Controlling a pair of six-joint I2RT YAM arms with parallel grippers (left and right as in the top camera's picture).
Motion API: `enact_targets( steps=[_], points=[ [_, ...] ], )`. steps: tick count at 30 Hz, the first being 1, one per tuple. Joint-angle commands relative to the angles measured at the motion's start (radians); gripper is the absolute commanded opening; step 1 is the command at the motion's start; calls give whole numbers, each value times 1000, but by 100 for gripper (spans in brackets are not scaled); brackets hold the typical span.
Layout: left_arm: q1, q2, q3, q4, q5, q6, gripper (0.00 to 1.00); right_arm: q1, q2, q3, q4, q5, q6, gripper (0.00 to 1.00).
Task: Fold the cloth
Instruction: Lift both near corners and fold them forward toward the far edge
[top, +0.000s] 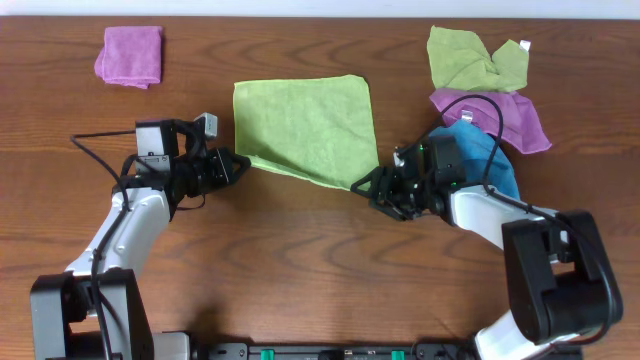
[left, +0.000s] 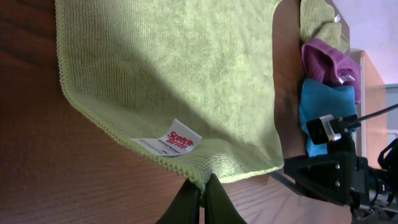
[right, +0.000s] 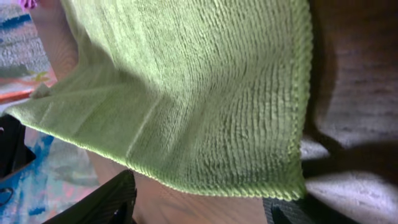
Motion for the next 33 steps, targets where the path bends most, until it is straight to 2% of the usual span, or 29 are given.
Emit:
enact_targets(
  steps=[1,11,21,24,25,26,28,29,33],
  points=[
    [1,-6,13,3,-3,7,6,-7,32,-8,3,86,27,61],
    [1,-6,13,3,-3,7,6,-90,32,-8,2,102,26,58],
    [1,-6,13,3,-3,7,6,-35,32,-8,-13,90,27,56],
    [1,-6,13,3,-3,7,5,-32,32,-8,-13,99,27,46],
    [1,-6,13,3,-3,7,5,-32,32,-8,-13,107,27,35],
    [1,-6,13,3,-3,7,6,-32,32,-8,-13,115,27,29],
    [1,-6,13,3,-3,7,6,-32,32,-8,-13,132,27,5],
    [1,-6,13,3,-3,7,6,-33,32,-8,-8,139,27,2],
    [1,-6,13,3,-4,8,6,-34,30,5,18,111,26,2]
  ],
)
